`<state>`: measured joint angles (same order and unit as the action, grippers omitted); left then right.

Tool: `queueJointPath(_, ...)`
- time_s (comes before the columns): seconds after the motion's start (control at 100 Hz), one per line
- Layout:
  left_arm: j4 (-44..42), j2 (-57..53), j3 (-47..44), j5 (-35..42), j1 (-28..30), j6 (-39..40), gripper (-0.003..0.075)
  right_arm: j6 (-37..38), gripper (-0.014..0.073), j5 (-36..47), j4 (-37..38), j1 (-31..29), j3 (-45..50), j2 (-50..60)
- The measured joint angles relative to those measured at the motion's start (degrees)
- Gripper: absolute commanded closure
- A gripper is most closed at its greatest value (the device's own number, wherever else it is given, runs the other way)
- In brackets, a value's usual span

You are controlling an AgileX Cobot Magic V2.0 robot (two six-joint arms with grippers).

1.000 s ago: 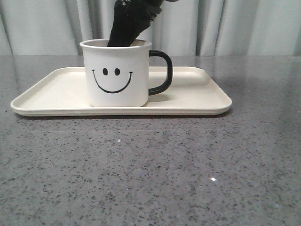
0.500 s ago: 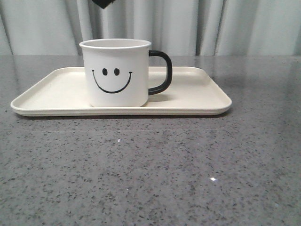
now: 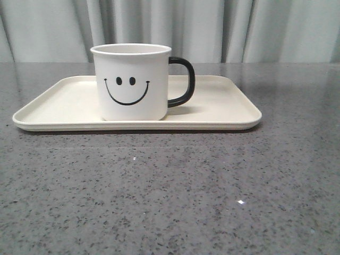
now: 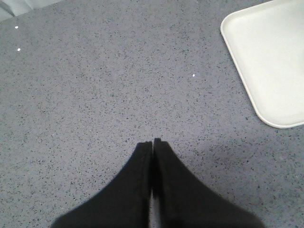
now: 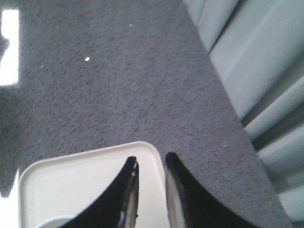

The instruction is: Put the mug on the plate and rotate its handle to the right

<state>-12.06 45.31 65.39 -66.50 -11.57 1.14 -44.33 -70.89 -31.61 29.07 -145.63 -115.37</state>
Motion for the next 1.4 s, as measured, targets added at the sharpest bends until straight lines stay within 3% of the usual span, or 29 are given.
queueJointPath(0.25, 0.0, 0.0, 0.0, 0.0, 0.0, 0.0, 0.0741, 7.0, 0.054, 4.3, -0.1, -7.2, -0.9, 9.5)
queueJointPath(0.68, 0.0, 0.0, 0.0, 0.0, 0.0, 0.0, 0.074, 16.5, 0.0685, 1.8, 1.3, -20.0, -1.2, 22.5)
queueJointPath(1.4, 0.0, 0.0, 0.0, 0.1, 0.0, 0.0, 0.074, 37.3, 0.0702, 5.1, 31.6, -21.8, -1.4, 35.5)
